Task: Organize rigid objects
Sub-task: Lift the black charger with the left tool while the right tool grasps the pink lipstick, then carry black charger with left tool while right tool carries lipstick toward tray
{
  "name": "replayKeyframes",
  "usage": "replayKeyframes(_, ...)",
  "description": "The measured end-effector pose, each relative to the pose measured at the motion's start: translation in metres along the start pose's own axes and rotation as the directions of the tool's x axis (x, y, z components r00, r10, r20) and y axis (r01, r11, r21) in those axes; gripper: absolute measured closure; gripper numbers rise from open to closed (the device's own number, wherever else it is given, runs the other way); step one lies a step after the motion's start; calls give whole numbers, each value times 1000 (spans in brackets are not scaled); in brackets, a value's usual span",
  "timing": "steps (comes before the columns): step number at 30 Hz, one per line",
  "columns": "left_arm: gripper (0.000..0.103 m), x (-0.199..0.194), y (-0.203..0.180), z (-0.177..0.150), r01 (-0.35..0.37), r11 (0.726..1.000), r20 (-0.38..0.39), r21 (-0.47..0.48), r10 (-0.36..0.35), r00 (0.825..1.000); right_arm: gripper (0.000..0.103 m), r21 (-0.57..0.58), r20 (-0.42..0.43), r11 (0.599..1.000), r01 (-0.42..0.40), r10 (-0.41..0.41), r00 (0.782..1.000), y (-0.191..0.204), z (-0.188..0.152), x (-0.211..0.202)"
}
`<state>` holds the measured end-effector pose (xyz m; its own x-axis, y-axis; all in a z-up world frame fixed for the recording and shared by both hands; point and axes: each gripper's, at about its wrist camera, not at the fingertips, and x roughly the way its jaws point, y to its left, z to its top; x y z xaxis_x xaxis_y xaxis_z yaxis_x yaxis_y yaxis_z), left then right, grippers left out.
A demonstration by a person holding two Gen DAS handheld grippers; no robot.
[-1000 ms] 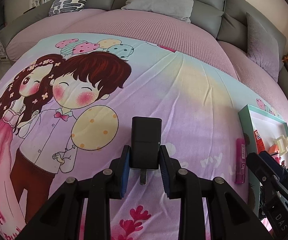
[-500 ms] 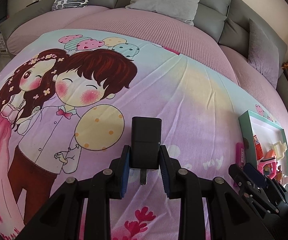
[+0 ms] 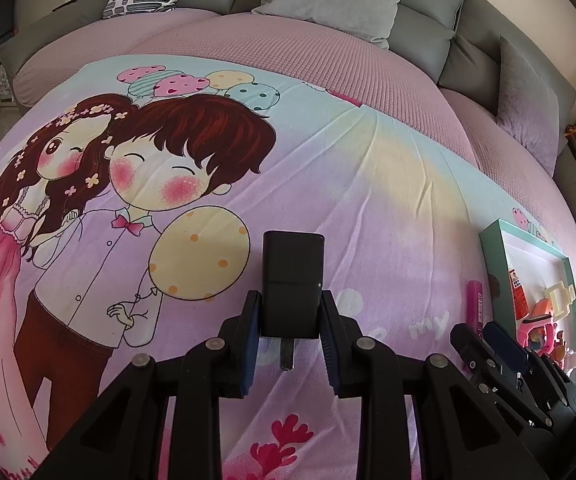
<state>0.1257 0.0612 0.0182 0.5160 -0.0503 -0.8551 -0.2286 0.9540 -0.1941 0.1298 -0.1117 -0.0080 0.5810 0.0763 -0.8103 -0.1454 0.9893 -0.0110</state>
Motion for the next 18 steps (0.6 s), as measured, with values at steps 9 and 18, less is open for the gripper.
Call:
replayKeyframes(9,74,5,1,0,3,1000,-9,-6,-3,1000,75,11,-5,999,-30,30,1000,2,0,4)
replayKeyframes(18,73,13,2,1,-5,1000,-17,-11,5,1000,80,2,9,1000,-26,26,1000,5,0,6)
